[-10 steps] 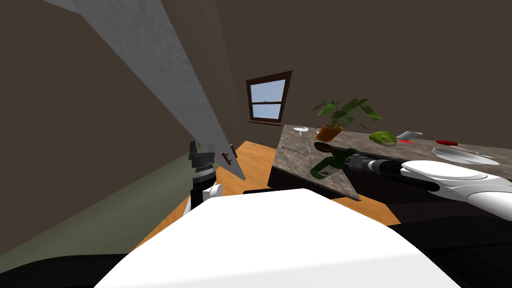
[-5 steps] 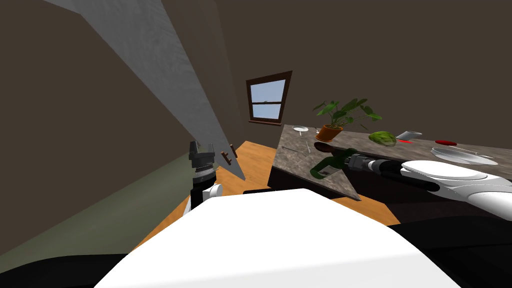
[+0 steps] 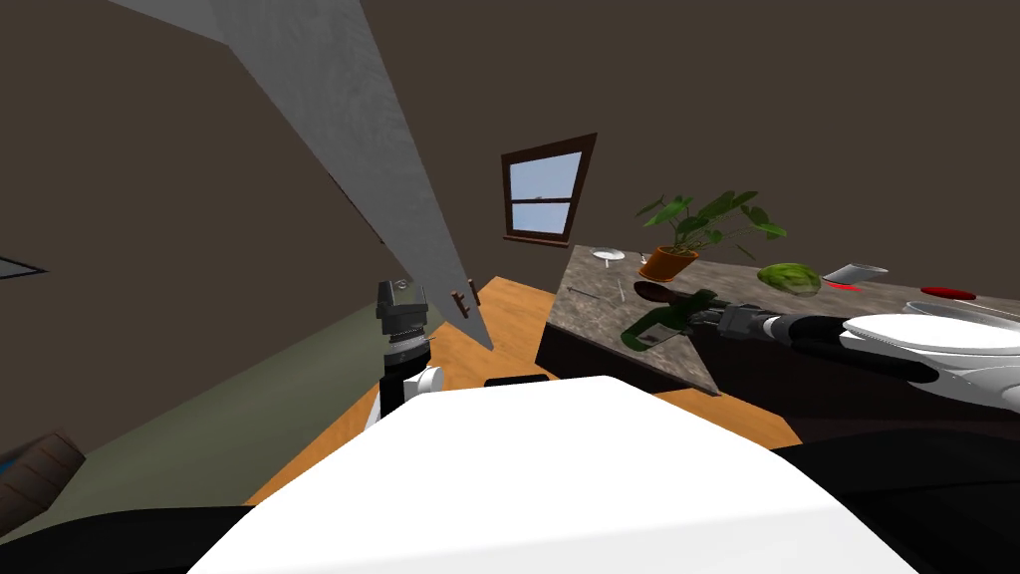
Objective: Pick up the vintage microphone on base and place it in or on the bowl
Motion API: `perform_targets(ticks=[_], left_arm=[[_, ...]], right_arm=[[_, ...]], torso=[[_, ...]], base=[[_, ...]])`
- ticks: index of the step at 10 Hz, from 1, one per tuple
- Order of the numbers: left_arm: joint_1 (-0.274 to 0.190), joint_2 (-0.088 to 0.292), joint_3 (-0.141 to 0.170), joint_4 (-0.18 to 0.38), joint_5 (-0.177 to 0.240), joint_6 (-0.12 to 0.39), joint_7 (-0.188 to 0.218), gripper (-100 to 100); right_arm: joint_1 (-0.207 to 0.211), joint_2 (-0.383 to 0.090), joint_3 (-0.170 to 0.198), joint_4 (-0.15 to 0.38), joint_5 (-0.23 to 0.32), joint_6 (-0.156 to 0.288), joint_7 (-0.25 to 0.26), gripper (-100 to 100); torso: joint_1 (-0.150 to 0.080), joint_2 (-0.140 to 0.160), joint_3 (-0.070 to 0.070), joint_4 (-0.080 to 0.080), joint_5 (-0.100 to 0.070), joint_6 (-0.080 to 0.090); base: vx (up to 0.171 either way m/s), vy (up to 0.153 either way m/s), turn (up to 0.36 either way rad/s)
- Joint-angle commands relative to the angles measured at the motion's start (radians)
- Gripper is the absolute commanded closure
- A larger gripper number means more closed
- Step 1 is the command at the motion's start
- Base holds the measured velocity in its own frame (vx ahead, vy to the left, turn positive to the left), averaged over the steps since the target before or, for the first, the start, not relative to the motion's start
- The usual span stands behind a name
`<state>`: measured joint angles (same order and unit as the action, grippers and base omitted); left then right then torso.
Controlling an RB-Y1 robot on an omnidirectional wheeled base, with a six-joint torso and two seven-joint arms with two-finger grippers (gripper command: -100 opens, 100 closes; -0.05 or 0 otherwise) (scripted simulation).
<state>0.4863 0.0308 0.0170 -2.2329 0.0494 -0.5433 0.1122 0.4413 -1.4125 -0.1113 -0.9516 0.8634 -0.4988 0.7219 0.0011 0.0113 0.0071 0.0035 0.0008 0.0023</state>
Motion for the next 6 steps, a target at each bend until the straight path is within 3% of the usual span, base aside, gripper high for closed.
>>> perform_targets(ticks=[1, 2, 3, 6], left_arm=[[0.000, 0.000, 0.000, 0.000, 0.000, 0.000, 0.000, 0], [0.000, 0.000, 0.000, 0.000, 0.000, 0.000, 0.000, 0], [0.000, 0.000, 0.000, 0.000, 0.000, 0.000, 0.000, 0], [0.000, 0.000, 0.000, 0.000, 0.000, 0.000, 0.000, 0]], right_arm=[[-0.008, -0.008, 0.003, 0.036, -0.005, -0.012, 0.008, 100], [0.000, -0.028, -0.001, 0.075, -0.017, -0.024, 0.007, 100], [0.000, -0.028, -0.001, 0.075, -0.017, -0.024, 0.007, 100], [0.020, -0.077, -0.012, 0.188, -0.051, -0.060, -0.001, 100]], torso=[[0.000, 0.000, 0.000, 0.000, 0.000, 0.000], [-0.001, -0.003, -0.002, -0.001, 0.000, -0.001], [-0.002, -0.004, -0.003, -0.001, 0.000, -0.003], [-0.002, -0.006, -0.004, -0.001, 0.000, -0.003]], base=[[-0.052, 0.003, 0.058], [-0.073, -0.016, 0.209], [-0.060, -0.029, 0.138], [-0.072, -0.031, 0.267]])
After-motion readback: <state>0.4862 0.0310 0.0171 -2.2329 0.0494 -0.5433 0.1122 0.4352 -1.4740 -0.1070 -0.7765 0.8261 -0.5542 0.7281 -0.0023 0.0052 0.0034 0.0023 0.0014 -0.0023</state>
